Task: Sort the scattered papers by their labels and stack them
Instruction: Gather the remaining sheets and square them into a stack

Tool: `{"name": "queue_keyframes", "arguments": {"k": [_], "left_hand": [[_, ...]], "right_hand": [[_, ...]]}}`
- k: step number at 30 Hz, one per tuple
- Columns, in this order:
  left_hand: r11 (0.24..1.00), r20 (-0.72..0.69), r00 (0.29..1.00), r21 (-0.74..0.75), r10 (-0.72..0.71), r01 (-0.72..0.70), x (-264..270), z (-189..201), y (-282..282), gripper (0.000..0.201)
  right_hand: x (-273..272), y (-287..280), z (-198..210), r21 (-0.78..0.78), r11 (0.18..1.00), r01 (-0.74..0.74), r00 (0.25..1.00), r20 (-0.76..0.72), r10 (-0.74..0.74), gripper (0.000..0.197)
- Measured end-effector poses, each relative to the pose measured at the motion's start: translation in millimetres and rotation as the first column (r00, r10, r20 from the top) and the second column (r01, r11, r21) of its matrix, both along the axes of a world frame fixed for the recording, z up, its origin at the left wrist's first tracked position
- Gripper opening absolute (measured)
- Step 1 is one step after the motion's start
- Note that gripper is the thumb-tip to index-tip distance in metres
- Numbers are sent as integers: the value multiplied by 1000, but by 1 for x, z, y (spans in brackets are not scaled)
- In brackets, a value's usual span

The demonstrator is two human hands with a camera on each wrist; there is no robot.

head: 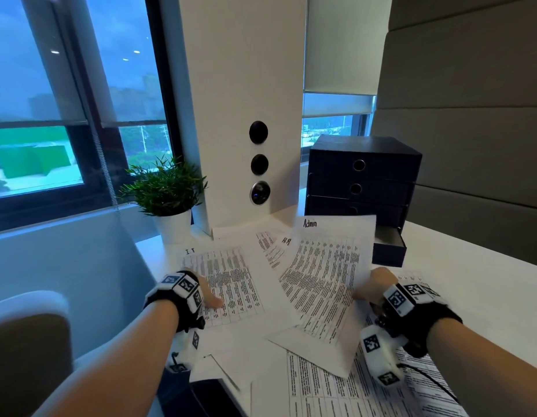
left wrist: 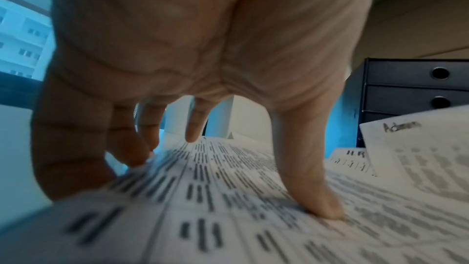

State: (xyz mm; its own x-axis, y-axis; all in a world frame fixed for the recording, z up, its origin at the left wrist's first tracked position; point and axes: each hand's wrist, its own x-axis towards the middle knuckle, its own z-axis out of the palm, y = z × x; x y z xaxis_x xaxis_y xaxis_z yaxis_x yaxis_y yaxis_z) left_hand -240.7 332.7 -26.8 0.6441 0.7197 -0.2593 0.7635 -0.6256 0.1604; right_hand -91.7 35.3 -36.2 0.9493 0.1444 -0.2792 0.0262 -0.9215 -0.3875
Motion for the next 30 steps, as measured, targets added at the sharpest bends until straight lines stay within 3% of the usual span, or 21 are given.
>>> {"name": "queue_keyframes", "arguments": {"k": [3,7,9,14,19,22,24,30], "left_hand": [[1000,95,995,-2,27,-27,-2,-1,6,86],[992,239,963,-63,123,-111,-3,-6,17,91],[983,280,946,-131,164,-132,-8,-10,31,78],[955,427,904,-271,6,121,-12,-12,39,32],[934,455,880,-236,-137,267,3,-8,17,25],[922,384,892,-200,-237,331,16,-6,5,18],[903,363,889,-216,-280,372,24,-5,-1,25],[859,437,864,-312,-251,407,36,-6,-7,27]], "right_hand": [[6,-4,-6,41,999,36,998,42,-38,23],[16,-21,-9,174,980,95,991,78,-110,27],[18,-33,-8,201,968,152,982,79,-171,27],[7,-53,-6,98,974,203,978,31,-207,34],[8,-59,-15,139,978,154,985,62,-163,21],[11,-63,-18,257,955,149,983,64,-170,20],[14,-68,-17,360,924,133,985,58,-164,18],[20,-92,-12,569,818,85,992,32,-126,4]]}}
